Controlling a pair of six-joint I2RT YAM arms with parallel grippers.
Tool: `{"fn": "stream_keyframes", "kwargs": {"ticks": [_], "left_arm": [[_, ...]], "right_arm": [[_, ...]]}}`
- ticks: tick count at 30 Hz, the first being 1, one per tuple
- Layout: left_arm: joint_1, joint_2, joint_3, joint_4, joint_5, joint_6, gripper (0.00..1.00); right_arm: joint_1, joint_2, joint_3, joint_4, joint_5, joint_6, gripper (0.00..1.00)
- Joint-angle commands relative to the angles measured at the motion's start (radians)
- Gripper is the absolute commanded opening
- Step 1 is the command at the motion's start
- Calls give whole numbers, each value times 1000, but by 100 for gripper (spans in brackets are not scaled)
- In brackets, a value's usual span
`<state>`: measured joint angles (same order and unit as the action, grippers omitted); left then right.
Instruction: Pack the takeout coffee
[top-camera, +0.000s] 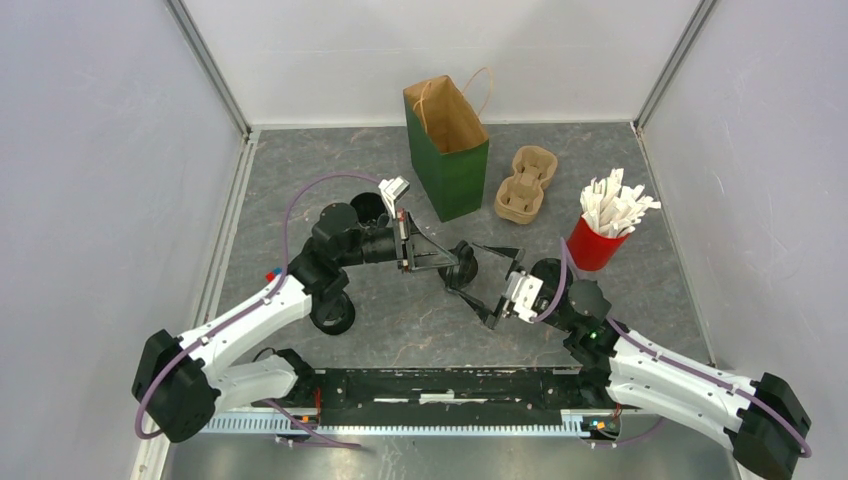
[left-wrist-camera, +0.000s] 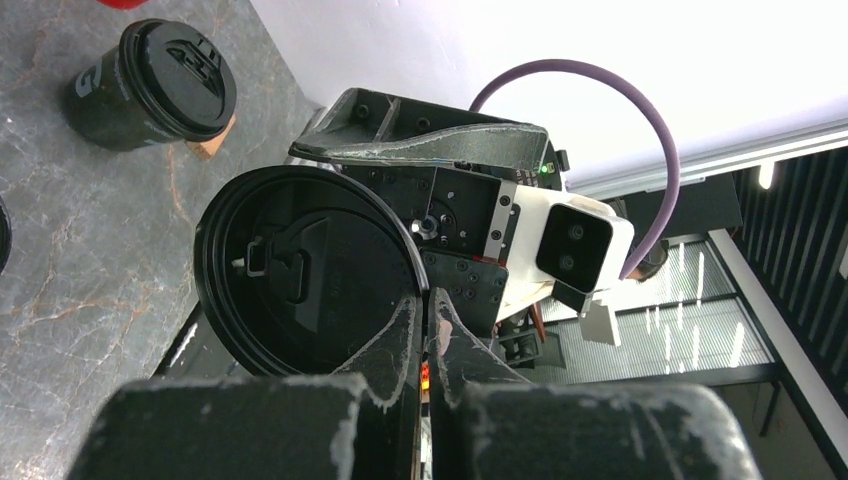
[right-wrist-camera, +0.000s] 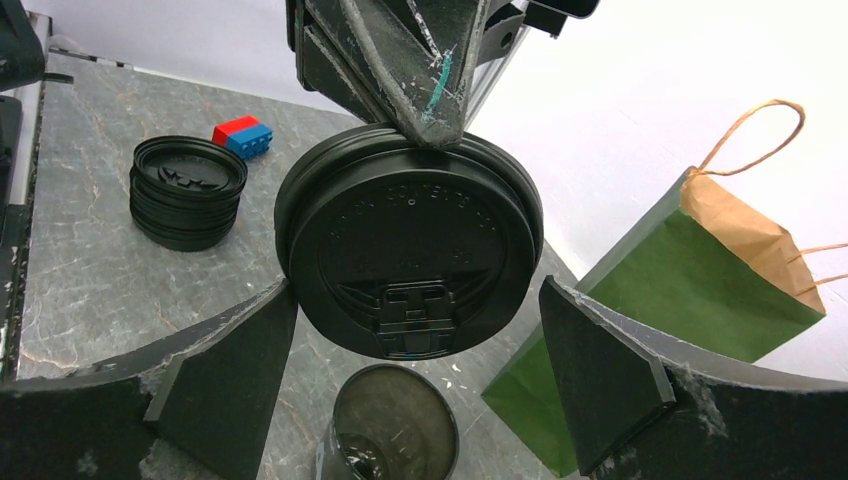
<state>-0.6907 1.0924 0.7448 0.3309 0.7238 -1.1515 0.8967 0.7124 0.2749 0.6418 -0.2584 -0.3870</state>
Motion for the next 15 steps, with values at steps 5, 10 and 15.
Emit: {"fn": "stream_keyframes", "kwargs": {"ticks": [5, 10, 15], "left_arm": [[0, 14, 30, -15, 55, 30, 2], [1, 27, 42, -18, 58, 31, 2], [2, 40, 52, -27, 58, 36, 3]], "right_arm": [[5, -1, 50, -22, -27, -30, 97], [6, 7, 60, -39, -29, -27, 89], [5, 15, 64, -53, -38, -24, 83]]}}
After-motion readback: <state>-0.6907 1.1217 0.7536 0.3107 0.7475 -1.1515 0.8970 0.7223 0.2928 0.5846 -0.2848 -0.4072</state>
